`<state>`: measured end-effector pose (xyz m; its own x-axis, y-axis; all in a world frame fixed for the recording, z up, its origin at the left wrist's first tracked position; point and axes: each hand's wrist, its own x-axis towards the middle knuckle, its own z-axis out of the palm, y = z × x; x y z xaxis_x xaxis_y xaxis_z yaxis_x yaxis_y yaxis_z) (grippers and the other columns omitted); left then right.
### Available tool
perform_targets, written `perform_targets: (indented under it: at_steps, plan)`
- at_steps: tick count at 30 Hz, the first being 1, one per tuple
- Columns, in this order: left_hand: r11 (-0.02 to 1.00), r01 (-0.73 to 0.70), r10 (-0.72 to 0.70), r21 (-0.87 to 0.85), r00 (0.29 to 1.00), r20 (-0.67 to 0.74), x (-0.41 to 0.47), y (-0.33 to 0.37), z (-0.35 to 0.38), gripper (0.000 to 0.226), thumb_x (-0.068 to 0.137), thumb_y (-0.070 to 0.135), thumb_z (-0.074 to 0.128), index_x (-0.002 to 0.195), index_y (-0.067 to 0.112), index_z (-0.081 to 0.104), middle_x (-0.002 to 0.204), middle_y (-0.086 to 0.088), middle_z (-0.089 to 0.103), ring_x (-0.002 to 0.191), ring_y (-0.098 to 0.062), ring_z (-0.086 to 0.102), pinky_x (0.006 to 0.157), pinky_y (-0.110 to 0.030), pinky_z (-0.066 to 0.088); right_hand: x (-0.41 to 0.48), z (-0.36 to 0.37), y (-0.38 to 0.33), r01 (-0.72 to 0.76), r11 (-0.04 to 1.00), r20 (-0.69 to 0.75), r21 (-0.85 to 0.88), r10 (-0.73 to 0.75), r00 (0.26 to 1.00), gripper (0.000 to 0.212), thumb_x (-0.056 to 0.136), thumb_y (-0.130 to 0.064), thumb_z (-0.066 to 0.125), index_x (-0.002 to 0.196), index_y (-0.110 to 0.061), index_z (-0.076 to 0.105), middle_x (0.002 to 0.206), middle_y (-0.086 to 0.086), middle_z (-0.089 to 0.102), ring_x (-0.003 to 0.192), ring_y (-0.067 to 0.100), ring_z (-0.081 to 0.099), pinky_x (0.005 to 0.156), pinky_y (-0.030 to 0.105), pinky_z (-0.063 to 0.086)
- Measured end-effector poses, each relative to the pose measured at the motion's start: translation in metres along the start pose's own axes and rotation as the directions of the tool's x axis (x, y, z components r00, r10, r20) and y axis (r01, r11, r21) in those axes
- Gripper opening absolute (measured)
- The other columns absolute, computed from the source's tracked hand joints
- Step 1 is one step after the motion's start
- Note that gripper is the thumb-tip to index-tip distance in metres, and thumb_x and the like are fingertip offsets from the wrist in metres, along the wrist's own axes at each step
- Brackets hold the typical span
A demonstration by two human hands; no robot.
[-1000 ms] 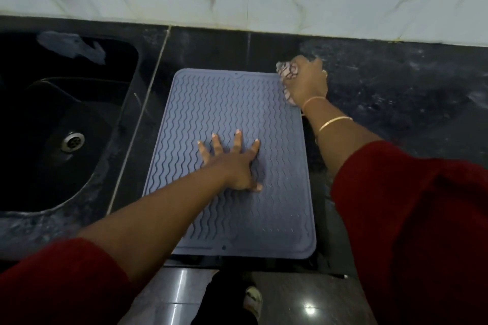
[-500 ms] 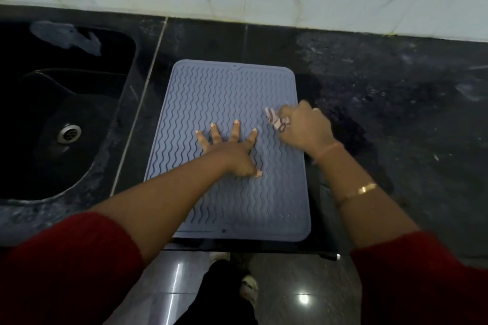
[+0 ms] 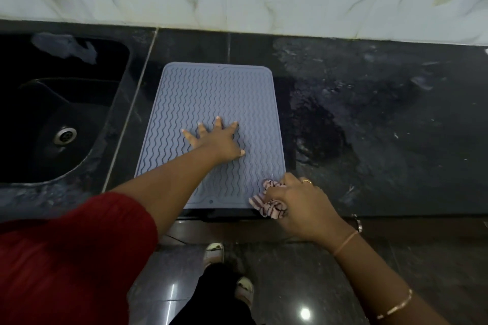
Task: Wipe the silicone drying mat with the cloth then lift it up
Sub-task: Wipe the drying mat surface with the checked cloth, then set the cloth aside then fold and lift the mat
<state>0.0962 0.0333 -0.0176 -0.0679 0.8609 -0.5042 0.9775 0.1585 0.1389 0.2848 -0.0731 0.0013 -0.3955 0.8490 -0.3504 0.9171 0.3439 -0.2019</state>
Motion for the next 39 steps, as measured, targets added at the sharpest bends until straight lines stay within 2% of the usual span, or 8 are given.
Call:
perform_targets:
  at_steps: [3, 6, 14, 21, 26, 32, 36, 39]
  plan:
    - [0.999, -0.037, 0.034, -0.017, 0.989, -0.143, -0.019, -0.002, 0.017, 0.062, 0.093, 0.052, 0.047, 0.148, 0.035, 0.025, 0.159, 0.001, 0.014, 0.146, -0.031, 0.008, 0.109, -0.065, -0.008, -0.002, -0.008, 0.007, -0.091, 0.909, 0.010, 0.406, 0.096, 0.995, 0.031, 0.076, -0.025, 0.068, 0.105, -0.033, 0.063, 0.107, 0.001, 0.056, 0.096, 0.025, 0.059, 0.082, 0.039, 0.053]
    - [0.956, -0.075, 0.019, -0.285, 0.980, -0.196, -0.036, -0.010, 0.021, 0.050, 0.094, 0.038, 0.053, 0.141, 0.025, 0.042, 0.147, -0.001, 0.041, 0.137, -0.025, 0.035, 0.118, -0.048, 0.011, -0.002, -0.022, 0.007, -0.093, 0.587, -0.034, 0.804, 0.202, 0.979, 0.021, 0.079, -0.009, 0.069, 0.096, -0.022, 0.066, 0.090, 0.007, 0.071, 0.079, 0.025, 0.069, 0.073, 0.036, 0.059]
    - [0.398, -0.084, -0.029, -0.914, 0.994, -0.104, -0.096, -0.011, -0.016, 0.029, 0.096, 0.041, 0.051, 0.104, 0.016, 0.062, 0.100, -0.002, 0.061, 0.098, -0.021, 0.060, 0.081, -0.025, 0.046, 0.005, -0.050, -0.026, 0.022, 0.053, -0.035, 0.998, 0.255, 0.966, 0.029, 0.080, -0.006, 0.068, 0.108, -0.014, 0.063, 0.098, 0.010, 0.072, 0.086, 0.023, 0.070, 0.077, 0.036, 0.056]
    - [0.260, -0.067, 0.215, -0.963, 0.977, -0.010, -0.110, -0.021, -0.031, 0.088, 0.058, 0.075, 0.070, 0.128, 0.022, 0.055, 0.121, -0.002, 0.064, 0.113, -0.022, 0.059, 0.101, -0.043, 0.044, 0.024, -0.065, -0.056, 0.105, 0.130, -0.110, 0.986, 0.035, 0.993, 0.046, 0.085, 0.003, 0.059, 0.126, -0.018, 0.055, 0.118, 0.012, 0.066, 0.106, 0.026, 0.065, 0.088, 0.038, 0.054]
    - [0.053, -0.034, 0.082, -0.998, 0.996, -0.029, -0.099, -0.051, -0.034, 0.053, 0.082, 0.038, 0.072, 0.124, 0.011, 0.056, 0.112, -0.008, 0.069, 0.096, -0.020, 0.067, 0.069, -0.026, 0.055, 0.040, -0.077, -0.078, 0.089, 0.305, -0.149, 0.948, 0.179, 0.972, 0.057, 0.079, -0.003, 0.071, 0.129, -0.020, 0.049, 0.108, 0.012, 0.065, 0.096, 0.023, 0.066, 0.083, 0.038, 0.055]
    - [-0.074, 0.047, 0.095, -0.996, 0.995, 0.040, -0.105, -0.078, -0.042, 0.045, 0.088, 0.054, 0.056, 0.115, 0.019, 0.061, 0.115, -0.003, 0.066, 0.110, -0.021, 0.059, 0.109, -0.040, 0.036, 0.052, -0.083, -0.093, 0.084, 0.099, -0.108, 0.992, 0.271, 0.957, 0.019, 0.086, -0.004, 0.064, 0.104, -0.007, 0.064, 0.093, 0.008, 0.068, 0.082, 0.019, 0.064, 0.077, 0.038, 0.053]
    - [-0.249, 0.075, 0.091, -0.966, 0.994, 0.054, -0.104, -0.087, -0.056, 0.021, 0.091, 0.031, 0.059, 0.103, 0.014, 0.062, 0.098, -0.005, 0.067, 0.090, -0.019, 0.061, 0.095, -0.035, 0.043, 0.062, -0.086, -0.099, 0.188, -0.167, -0.122, 0.968, 0.339, 0.933, 0.023, 0.089, 0.001, 0.055, 0.110, -0.005, 0.061, 0.094, 0.009, 0.067, 0.080, 0.019, 0.062, 0.068, 0.034, 0.052]
    - [-0.197, 0.104, 0.135, -0.975, 0.988, 0.078, -0.103, -0.099, -0.063, 0.008, 0.087, 0.015, 0.057, 0.094, 0.013, 0.060, 0.089, -0.007, 0.063, 0.078, -0.019, 0.057, 0.079, -0.034, 0.044, 0.065, -0.092, -0.103, 0.249, -0.304, -0.127, 0.920, 0.370, 0.920, 0.022, 0.088, 0.007, 0.049, 0.103, -0.005, 0.062, 0.082, 0.008, 0.066, 0.068, 0.015, 0.062, 0.057, 0.028, 0.052]
